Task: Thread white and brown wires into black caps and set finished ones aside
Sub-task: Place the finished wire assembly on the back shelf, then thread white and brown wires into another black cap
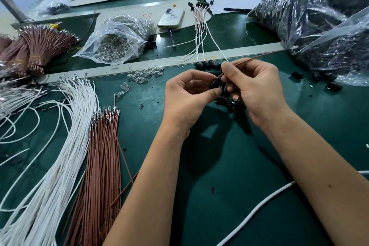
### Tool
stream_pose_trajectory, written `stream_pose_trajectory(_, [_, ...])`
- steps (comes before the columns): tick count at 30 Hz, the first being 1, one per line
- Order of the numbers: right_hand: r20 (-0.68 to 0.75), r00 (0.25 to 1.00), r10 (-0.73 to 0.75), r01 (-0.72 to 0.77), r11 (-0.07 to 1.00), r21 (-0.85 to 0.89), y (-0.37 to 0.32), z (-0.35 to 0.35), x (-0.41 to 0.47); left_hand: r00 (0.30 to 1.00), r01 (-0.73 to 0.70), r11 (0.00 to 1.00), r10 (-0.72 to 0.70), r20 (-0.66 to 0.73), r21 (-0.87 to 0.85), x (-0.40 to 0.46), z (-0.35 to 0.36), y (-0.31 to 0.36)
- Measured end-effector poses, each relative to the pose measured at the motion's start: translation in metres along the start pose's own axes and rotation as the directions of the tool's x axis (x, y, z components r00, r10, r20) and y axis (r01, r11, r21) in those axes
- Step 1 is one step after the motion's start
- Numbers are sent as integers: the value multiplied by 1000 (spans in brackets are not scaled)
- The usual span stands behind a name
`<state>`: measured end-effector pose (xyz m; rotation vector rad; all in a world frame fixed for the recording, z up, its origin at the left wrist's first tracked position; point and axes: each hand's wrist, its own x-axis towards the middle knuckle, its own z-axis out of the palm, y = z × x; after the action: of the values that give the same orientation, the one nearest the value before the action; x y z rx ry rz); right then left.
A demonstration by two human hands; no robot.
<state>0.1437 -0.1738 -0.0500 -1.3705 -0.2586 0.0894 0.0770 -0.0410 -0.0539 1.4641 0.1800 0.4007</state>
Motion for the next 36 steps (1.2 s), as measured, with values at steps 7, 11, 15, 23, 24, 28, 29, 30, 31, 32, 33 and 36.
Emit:
stream_pose_trajectory(7, [53,998,24,-18,995,-101,-4,-5,-1,994,79,997,-78,70,-8,0,-3,2])
stream_pose_trajectory(11, [132,990,58,-45,994,-98,-2,-2,-3,995,103,987,-103,10,-121,1,-2,5])
stream_pose_trajectory(15, [219,975,42,13,970,-244,1,-1,-6,978,137,848,-199,-69,-512,5,-4,13])
stream_pose_trajectory(23, [360,929,-84,204,929,-309,8,17,-20,958,226,816,-286,-32,-532,2,5,22])
stream_pose_trajectory(24, [379,923,-71,209,918,-338,7,16,-19,952,228,800,-302,-44,-556,4,1,25])
stream_pose_trajectory(28, [629,767,125,265,832,-488,1,13,-23,938,156,700,-327,-118,-697,12,-26,41])
stream_pose_trajectory(29, [677,714,179,272,820,-504,0,17,-26,933,133,688,-330,-144,-713,12,-34,46])
stream_pose_trajectory(30, [702,678,219,269,815,-514,-1,20,-28,926,117,692,-334,-173,-712,11,-41,50])
stream_pose_trajectory(31, [713,660,237,264,816,-515,-2,28,-30,917,96,710,-335,-214,-698,9,-52,55])
stream_pose_trajectory(32, [703,670,240,253,816,-520,-3,38,-30,906,76,734,-334,-261,-675,7,-63,60])
stream_pose_trajectory(33, [676,699,234,247,808,-535,-3,50,-29,890,53,758,-331,-313,-650,6,-75,65])
stream_pose_trajectory(36, [599,774,204,283,735,-616,-5,107,-24,804,-23,824,-322,-500,-567,-3,-121,79])
